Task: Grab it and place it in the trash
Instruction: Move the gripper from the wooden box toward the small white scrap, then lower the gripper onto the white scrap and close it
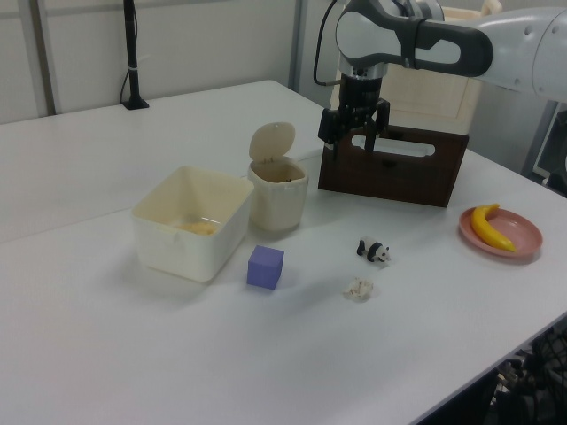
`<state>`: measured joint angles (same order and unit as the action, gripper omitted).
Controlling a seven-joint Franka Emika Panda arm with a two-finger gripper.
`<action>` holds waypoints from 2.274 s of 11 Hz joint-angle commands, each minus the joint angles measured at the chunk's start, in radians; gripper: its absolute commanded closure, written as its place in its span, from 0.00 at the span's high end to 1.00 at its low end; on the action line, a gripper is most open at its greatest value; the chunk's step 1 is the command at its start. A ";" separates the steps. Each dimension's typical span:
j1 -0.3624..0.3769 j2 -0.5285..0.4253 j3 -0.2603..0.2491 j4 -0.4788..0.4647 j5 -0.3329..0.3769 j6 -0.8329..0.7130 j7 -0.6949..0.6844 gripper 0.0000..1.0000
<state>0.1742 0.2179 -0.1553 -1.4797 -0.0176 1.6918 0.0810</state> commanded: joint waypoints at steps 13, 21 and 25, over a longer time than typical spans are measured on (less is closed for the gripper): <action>0.125 -0.028 0.011 -0.579 -0.125 0.288 -0.164 0.93; 0.128 -0.002 0.013 -0.599 -0.159 0.322 -0.277 0.22; 0.111 -0.023 0.008 -0.384 -0.122 0.232 -0.316 0.03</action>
<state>0.2891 0.2193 -0.1382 -2.0047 -0.1611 1.9881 -0.1894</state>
